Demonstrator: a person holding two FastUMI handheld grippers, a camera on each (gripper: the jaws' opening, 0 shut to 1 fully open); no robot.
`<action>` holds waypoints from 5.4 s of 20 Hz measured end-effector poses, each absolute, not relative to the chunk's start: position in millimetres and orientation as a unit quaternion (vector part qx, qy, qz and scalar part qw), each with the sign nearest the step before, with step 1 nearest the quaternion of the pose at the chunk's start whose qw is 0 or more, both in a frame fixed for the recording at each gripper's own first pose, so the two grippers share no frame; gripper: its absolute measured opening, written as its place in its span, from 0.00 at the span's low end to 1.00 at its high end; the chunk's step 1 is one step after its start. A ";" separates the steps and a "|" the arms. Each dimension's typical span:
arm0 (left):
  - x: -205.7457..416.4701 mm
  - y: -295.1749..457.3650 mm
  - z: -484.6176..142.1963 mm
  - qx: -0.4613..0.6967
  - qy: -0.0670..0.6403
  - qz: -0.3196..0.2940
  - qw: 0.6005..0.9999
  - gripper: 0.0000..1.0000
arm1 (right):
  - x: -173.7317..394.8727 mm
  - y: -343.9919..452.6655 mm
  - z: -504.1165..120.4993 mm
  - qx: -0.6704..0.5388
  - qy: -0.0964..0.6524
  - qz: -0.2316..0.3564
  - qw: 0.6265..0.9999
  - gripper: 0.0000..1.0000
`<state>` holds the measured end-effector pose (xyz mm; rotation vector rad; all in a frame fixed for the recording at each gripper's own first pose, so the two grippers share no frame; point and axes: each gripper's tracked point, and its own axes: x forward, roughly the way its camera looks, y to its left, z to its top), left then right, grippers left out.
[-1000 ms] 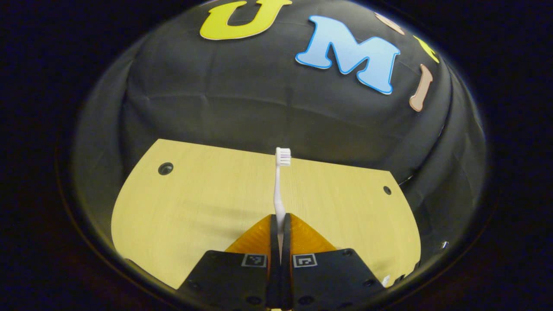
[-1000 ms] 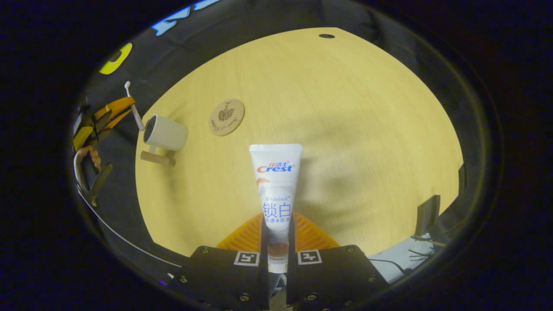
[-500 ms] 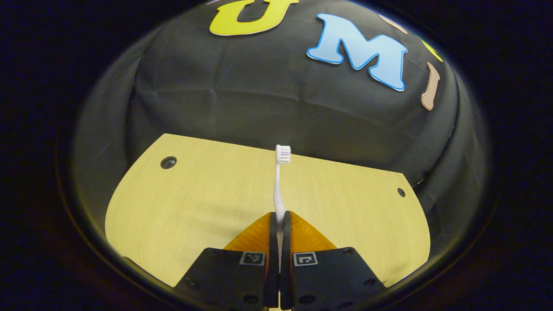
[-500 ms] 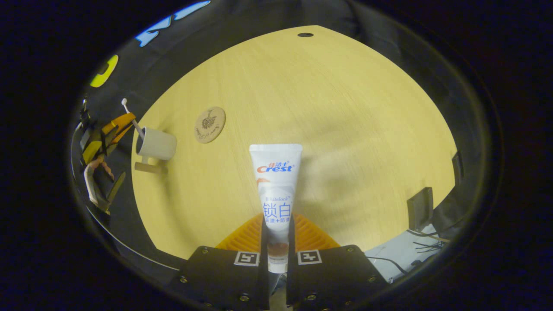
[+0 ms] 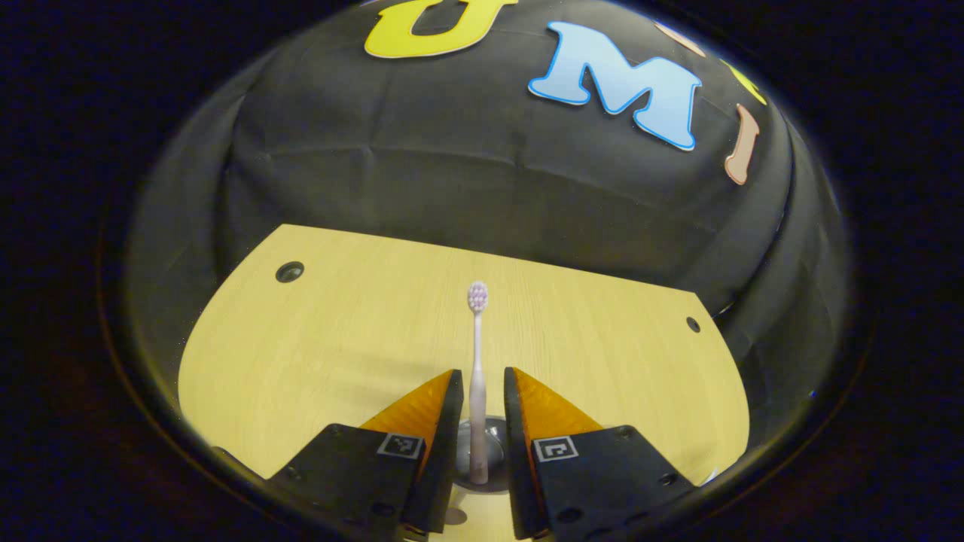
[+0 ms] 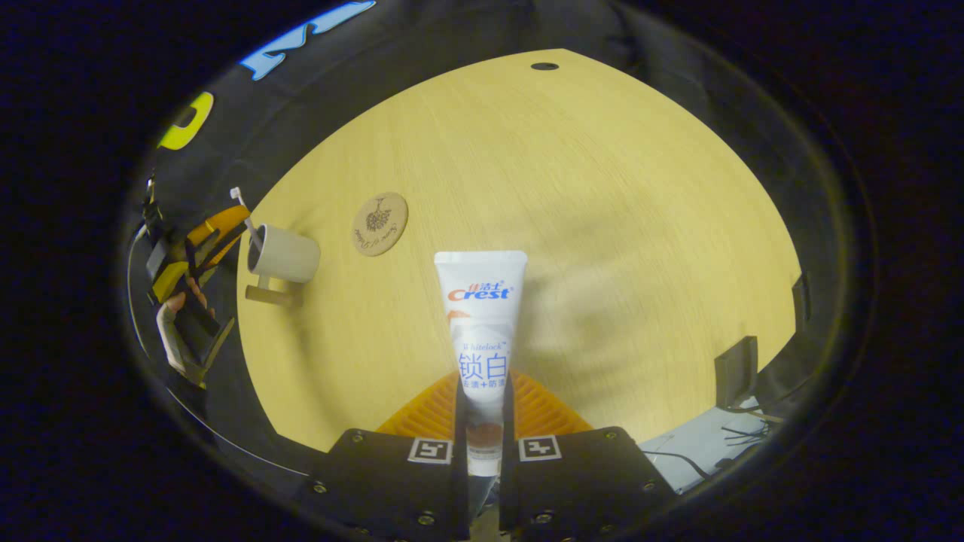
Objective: Put the toothbrush and toothpaste on the desktop into the cup, then pick up the cup and place it on the coaster on the desktop.
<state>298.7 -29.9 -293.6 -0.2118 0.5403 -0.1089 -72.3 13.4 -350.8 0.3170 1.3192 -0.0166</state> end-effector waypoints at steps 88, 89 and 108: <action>116.8 31.3 -285.3 -0.024 0.362 -0.148 0.920 0.76 | 112.0 58.7 -239.7 0.192 0.311 0.054 0.929 0.92; 123.8 26.8 -291.1 -0.010 0.376 -0.154 0.914 0.76 | 107.1 44.1 -241.4 0.197 0.310 0.040 0.929 0.92; 179.2 -12.9 -372.4 0.141 0.535 -0.178 0.814 0.76 | 30.4 -88.9 -272.3 0.281 0.310 -0.129 0.899 0.92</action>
